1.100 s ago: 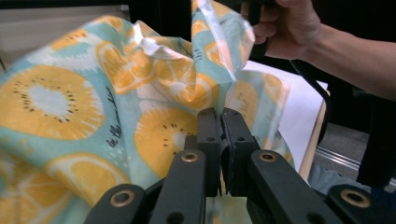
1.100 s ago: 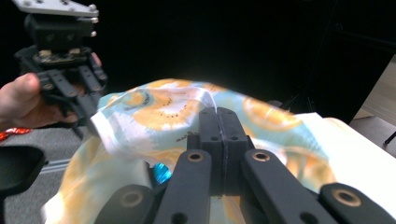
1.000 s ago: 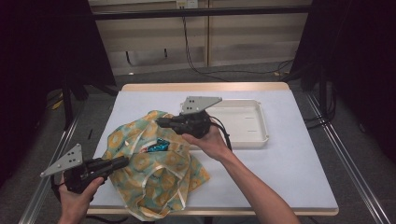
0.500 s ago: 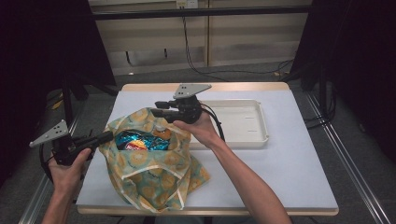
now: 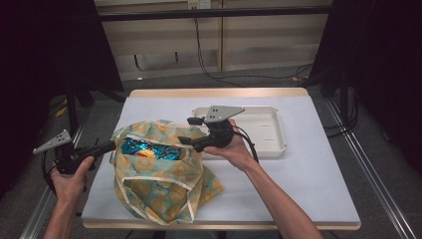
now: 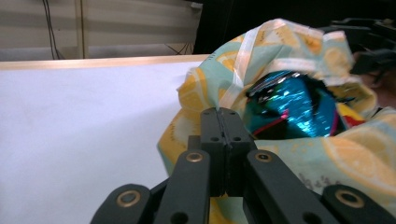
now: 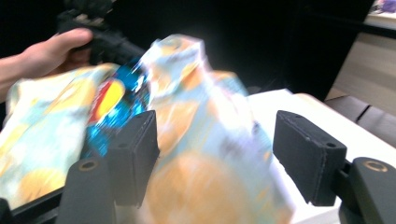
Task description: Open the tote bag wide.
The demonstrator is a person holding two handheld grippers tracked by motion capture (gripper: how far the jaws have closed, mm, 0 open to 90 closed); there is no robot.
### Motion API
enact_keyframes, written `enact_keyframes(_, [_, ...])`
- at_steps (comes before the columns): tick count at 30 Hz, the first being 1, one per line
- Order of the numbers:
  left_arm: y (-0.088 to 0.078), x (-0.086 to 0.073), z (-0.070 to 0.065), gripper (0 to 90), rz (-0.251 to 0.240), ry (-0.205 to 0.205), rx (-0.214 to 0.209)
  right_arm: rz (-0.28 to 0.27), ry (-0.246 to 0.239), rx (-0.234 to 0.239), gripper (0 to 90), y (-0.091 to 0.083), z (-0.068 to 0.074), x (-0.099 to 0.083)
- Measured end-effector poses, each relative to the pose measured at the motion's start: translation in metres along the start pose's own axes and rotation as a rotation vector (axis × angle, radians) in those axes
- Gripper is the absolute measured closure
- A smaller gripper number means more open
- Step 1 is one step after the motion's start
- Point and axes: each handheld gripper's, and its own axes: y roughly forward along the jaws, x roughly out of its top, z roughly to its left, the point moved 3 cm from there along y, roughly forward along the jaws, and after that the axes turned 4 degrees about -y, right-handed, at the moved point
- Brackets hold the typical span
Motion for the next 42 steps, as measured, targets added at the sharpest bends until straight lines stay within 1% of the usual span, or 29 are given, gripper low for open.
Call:
enact_keyframes(1, [0.000,-0.001,0.002,89.8,-0.005,-0.006,0.012,0.009,-0.007,0.007,31.3,0.000,0.002,-0.002])
enact_keyframes(2, [0.001,-0.003,0.003,89.8,-0.004,-0.011,-0.016,0.018,-0.012,0.011,33.0,0.001,0.004,-0.005])
enact_keyframes(3, [0.001,-0.005,0.003,89.8,0.000,-0.006,-0.015,0.033,-0.017,0.016,39.1,0.002,0.005,-0.007])
enact_keyframes(4, [0.001,-0.006,0.002,89.8,0.006,-0.006,-0.014,0.049,-0.021,0.011,52.5,0.003,0.004,-0.009])
enact_keyframes(5, [0.002,-0.007,0.002,89.8,0.006,-0.004,-0.024,0.048,-0.022,0.005,66.5,0.004,0.002,-0.010])
enact_keyframes(6, [0.001,-0.008,0.001,89.8,0.009,0.002,-0.013,0.031,0.000,0.018,75.8,0.004,-0.001,-0.009])
enact_keyframes(7, [0.001,-0.008,0.001,89.8,0.004,0.000,-0.021,0.007,0.025,0.014,83.7,0.004,-0.006,-0.007])
enact_keyframes(8, [0.000,-0.008,0.001,89.8,-0.002,0.001,-0.026,-0.018,0.048,0.017,88.2,0.004,-0.011,-0.004])
enact_keyframes(9, [0.000,-0.008,0.002,89.8,-0.004,-0.001,-0.031,-0.027,0.051,0.008,89.2,0.004,-0.016,-0.001])
enact_keyframes(10, [-0.001,-0.007,0.002,89.9,0.002,0.002,-0.015,-0.040,0.061,-0.008,89.6,0.005,-0.021,0.002])
enact_keyframes(11, [-0.002,-0.007,0.003,89.9,-0.002,0.000,-0.017,-0.049,0.078,-0.012,89.7,0.007,-0.026,0.004])
enact_keyframes(12, [-0.002,-0.007,0.004,89.8,-0.003,-0.003,-0.028,-0.044,0.081,-0.031,89.8,0.009,-0.032,0.005])
enact_keyframes(13, [-0.002,-0.007,0.005,89.9,-0.003,-0.005,-0.018,-0.043,0.094,-0.047,89.8,0.013,-0.037,0.006])
enact_keyframes(14, [-0.002,-0.007,0.005,89.8,-0.003,-0.005,-0.018,-0.043,0.094,-0.047,89.8,0.013,-0.037,0.006])
enact_keyframes(15, [0.000,-0.010,0.009,89.7,-0.012,-0.027,-0.021,-0.037,0.137,-0.067,89.9,0.022,-0.048,0.002])
enact_keyframes(16, [0.001,-0.013,0.010,89.7,-0.007,-0.032,-0.007,-0.031,0.147,-0.075,89.8,0.025,-0.050,0.000])
enact_keyframes(17, [0.001,-0.016,0.012,89.7,0.004,-0.033,-0.009,-0.020,0.156,-0.078,89.8,0.030,-0.052,-0.005])
enact_keyframes(18, [0.003,-0.020,0.014,89.7,0.009,-0.035,-0.019,-0.004,0.163,-0.081,89.8,0.035,-0.052,-0.010])
enact_keyframes(22, [0.003,-0.034,0.020,89.8,0.039,-0.050,-0.002,0.053,0.178,-0.078,89.7,0.049,-0.049,-0.030])
enact_keyframes(24, [0.003,-0.041,0.021,90.0,0.049,-0.058,-0.020,0.087,0.180,-0.074,89.7,0.054,-0.047,-0.040])
enact_keyframes(26, [0.002,-0.050,0.021,90.0,0.074,-0.065,-0.019,0.111,0.186,-0.066,89.6,0.056,-0.044,-0.049])
enact_keyframes(28, [0.002,-0.058,0.022,90.0,0.095,-0.069,-0.014,0.113,0.216,-0.052,89.6,0.057,-0.041,-0.058])
enact_keyframes(30, [0.002,-0.065,0.022,90.0,0.110,-0.074,-0.013,0.115,0.229,-0.044,89.6,0.058,-0.038,-0.064])
enact_keyframes(33, [0.001,-0.072,0.022,90.0,0.114,-0.081,-0.023,0.137,0.222,-0.035,89.6,0.060,-0.031,-0.073])
enact_keyframes(34, [0.001,-0.080,0.022,90.0,0.125,-0.084,-0.021,0.147,0.221,-0.033,89.5,0.060,-0.030,-0.076])
enact_keyframes(38, [0.001,-0.092,0.023,90.0,0.139,-0.096,-0.028,0.183,0.208,-0.035,89.3,0.061,-0.027,-0.085])
enact_keyframes(39, [0.001,-0.094,0.024,90.0,0.132,-0.103,-0.026,0.186,0.206,-0.034,89.1,0.061,-0.026,-0.086])
enact_keyframes(41, [0.000,-0.093,0.023,90.0,0.122,-0.096,-0.025,0.188,0.215,-0.033,88.1,0.060,-0.025,-0.089])
enact_keyframes(42, [0.000,-0.093,0.023,90.0,0.120,-0.097,-0.021,0.194,0.208,-0.036,86.8,0.059,-0.025,-0.090])
